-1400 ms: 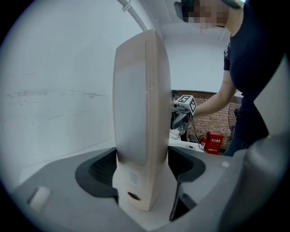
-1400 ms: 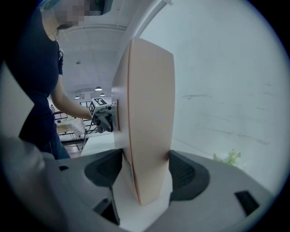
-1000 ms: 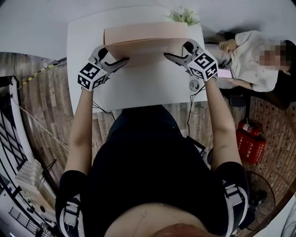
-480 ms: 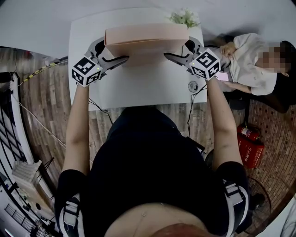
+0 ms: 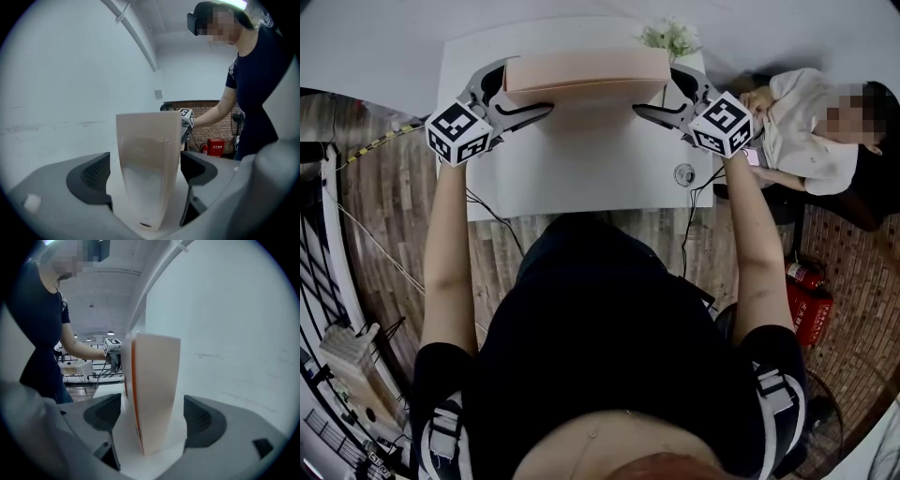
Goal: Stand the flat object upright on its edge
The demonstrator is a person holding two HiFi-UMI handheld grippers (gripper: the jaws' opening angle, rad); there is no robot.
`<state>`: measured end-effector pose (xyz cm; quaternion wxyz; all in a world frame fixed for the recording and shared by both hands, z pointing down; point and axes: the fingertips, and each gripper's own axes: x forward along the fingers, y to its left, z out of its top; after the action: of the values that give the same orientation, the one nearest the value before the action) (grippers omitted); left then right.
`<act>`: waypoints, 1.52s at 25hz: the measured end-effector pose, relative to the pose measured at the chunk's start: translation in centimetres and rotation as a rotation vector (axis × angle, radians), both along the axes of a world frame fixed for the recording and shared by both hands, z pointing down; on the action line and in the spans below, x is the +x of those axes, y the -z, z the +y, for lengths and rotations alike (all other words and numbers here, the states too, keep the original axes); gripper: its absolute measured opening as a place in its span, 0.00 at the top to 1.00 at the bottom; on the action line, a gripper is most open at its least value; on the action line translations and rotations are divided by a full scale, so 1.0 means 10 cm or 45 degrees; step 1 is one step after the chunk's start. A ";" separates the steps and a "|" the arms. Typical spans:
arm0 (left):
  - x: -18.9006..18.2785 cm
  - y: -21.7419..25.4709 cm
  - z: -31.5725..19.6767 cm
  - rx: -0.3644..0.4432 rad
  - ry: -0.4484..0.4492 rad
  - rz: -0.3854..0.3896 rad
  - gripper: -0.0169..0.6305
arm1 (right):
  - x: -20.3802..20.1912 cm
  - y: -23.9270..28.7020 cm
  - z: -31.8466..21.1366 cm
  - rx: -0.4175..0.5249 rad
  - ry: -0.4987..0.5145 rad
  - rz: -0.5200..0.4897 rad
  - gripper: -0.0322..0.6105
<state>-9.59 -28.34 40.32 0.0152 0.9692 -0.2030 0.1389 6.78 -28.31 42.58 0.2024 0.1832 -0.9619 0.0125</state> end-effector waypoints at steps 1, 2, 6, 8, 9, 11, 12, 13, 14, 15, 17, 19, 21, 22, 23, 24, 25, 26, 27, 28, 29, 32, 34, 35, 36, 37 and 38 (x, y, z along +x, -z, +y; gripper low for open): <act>0.00 0.03 0.00 0.006 0.002 0.004 0.27 | 0.00 0.05 0.01 0.012 0.005 -0.008 0.36; 0.00 0.06 0.00 0.013 0.003 0.008 0.27 | 0.00 0.10 0.02 0.024 0.010 -0.014 0.36; 0.03 0.21 0.02 0.056 0.001 0.021 0.27 | 0.01 0.35 0.06 0.080 0.016 -0.054 0.36; 0.04 0.27 0.04 0.081 -0.003 0.010 0.27 | 0.02 0.48 0.05 0.106 0.019 -0.082 0.36; 0.05 0.30 0.04 0.092 -0.004 0.005 0.27 | 0.02 0.54 0.05 0.119 0.022 -0.091 0.36; 0.04 0.36 0.05 0.108 -0.001 0.003 0.27 | 0.01 0.65 0.04 0.149 0.029 -0.098 0.36; 0.04 0.40 0.06 0.114 0.002 0.004 0.27 | 0.00 0.70 0.04 0.164 0.032 -0.100 0.36; 0.03 0.43 0.06 0.117 0.008 0.006 0.27 | -0.01 0.76 0.04 0.178 0.035 -0.105 0.36; 0.02 0.47 0.06 0.121 0.017 0.008 0.27 | -0.02 0.81 0.05 0.194 0.034 -0.113 0.36; 0.00 0.52 0.06 0.126 0.031 0.015 0.27 | -0.03 0.88 0.05 0.213 0.031 -0.125 0.36; -0.03 0.64 0.05 0.136 0.064 0.046 0.27 | -0.05 1.03 0.04 0.255 0.016 -0.158 0.36; -0.04 0.78 0.05 0.143 0.089 0.080 0.27 | -0.07 1.20 0.03 0.296 -0.007 -0.192 0.36; -0.04 0.91 0.07 0.157 0.110 0.092 0.28 | -0.10 1.33 0.04 0.331 -0.021 -0.212 0.37; -0.05 0.97 0.08 0.168 0.123 0.095 0.32 | -0.12 1.39 0.06 0.350 -0.024 -0.214 0.37; -0.06 1.03 0.10 0.181 0.138 0.102 0.41 | -0.14 1.44 0.08 0.378 -0.032 -0.213 0.47; -0.06 1.10 0.11 0.192 0.154 0.113 0.54 | -0.15 1.50 0.09 0.410 -0.042 -0.213 0.68; -0.06 1.17 0.13 0.200 0.165 0.126 0.64 | -0.16 1.56 0.11 0.436 -0.051 -0.215 0.75; -0.04 1.23 0.16 0.207 0.170 0.136 0.69 | -0.18 1.61 0.13 0.451 -0.055 -0.220 0.78; -0.01 1.28 0.18 0.214 0.171 0.137 0.75 | -0.19 1.66 0.16 0.460 -0.057 -0.228 0.80; 0.03 1.31 0.21 0.224 0.172 0.127 0.79 | -0.20 1.70 0.18 0.467 -0.060 -0.237 0.85; 0.06 1.33 0.24 0.235 0.175 0.108 0.84 | -0.21 1.74 0.21 0.474 -0.063 -0.245 0.88; 0.17 1.34 0.33 0.251 0.178 0.052 0.94 | -0.24 1.79 0.30 0.489 -0.060 -0.232 0.93; 0.23 1.35 0.41 0.243 0.173 0.047 0.95 | -0.25 1.80 0.36 0.492 -0.063 -0.215 0.93; 0.26 1.36 0.44 0.241 0.175 0.051 0.95 | -0.24 1.80 0.38 0.493 -0.070 -0.210 0.93; 0.28 1.38 0.48 0.244 0.182 0.056 0.95 | -0.24 1.81 0.41 0.496 -0.081 -0.203 0.93; 0.29 1.41 0.51 0.249 0.194 0.064 0.95 | -0.23 1.82 0.44 0.501 -0.093 -0.198 0.93; 0.31 1.45 0.55 0.255 0.209 0.075 0.96 | -0.22 1.84 0.47 0.507 -0.106 -0.196 0.93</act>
<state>-6.50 -22.82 25.87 -0.0645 0.9496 -0.2940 0.0879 4.56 -23.63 24.20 0.0875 0.2574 -0.9497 -0.1555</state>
